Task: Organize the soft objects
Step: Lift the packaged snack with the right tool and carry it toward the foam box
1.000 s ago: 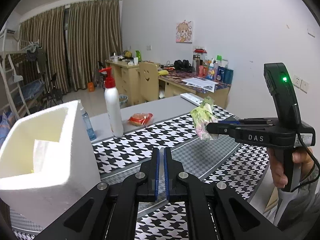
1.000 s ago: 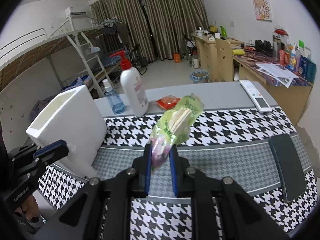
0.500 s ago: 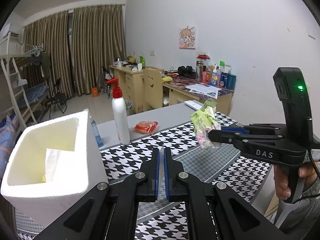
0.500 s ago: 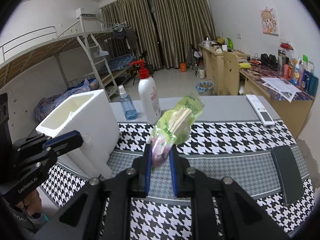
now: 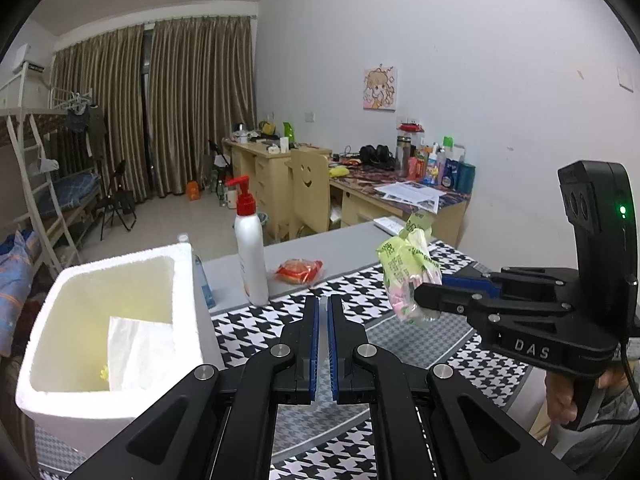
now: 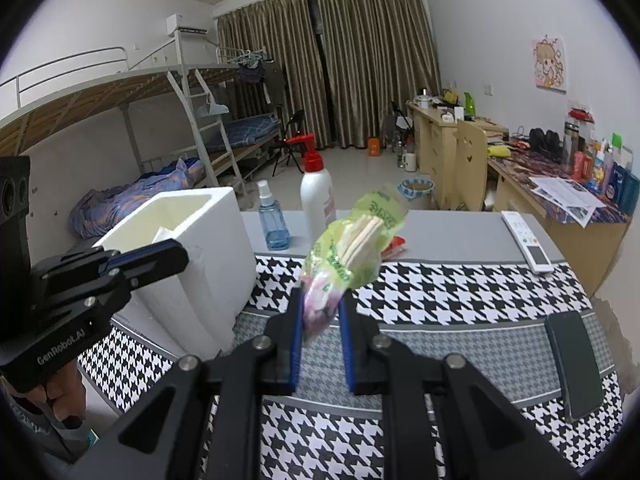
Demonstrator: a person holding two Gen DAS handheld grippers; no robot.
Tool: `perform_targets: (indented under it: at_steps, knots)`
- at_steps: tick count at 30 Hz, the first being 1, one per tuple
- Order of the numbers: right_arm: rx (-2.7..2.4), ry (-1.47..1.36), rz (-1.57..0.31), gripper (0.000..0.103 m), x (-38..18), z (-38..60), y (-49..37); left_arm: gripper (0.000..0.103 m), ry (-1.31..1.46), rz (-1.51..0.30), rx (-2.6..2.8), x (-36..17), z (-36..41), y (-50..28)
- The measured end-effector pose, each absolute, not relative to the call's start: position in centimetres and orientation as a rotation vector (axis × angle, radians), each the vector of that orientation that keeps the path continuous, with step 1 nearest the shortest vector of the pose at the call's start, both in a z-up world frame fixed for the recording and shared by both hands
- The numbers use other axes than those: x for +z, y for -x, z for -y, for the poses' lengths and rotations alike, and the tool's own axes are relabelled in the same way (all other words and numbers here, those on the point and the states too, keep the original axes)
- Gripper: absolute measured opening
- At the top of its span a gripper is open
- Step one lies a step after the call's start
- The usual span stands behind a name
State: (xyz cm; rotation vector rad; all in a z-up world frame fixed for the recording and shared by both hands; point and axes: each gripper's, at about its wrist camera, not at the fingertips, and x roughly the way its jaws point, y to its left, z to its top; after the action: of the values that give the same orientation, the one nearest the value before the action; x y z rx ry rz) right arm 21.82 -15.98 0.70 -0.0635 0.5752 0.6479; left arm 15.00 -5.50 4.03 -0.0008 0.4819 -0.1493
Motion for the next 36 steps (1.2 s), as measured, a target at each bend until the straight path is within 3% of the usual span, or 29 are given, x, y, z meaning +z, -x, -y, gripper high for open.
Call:
perform_targets:
  at_steps: [36]
  knots:
    - [0.723, 0.114, -0.46, 0.02, 4.8, 12.7, -20.1, 0.004, 0.0, -0.343, -0.086, 10.4, 3.0, -14.1]
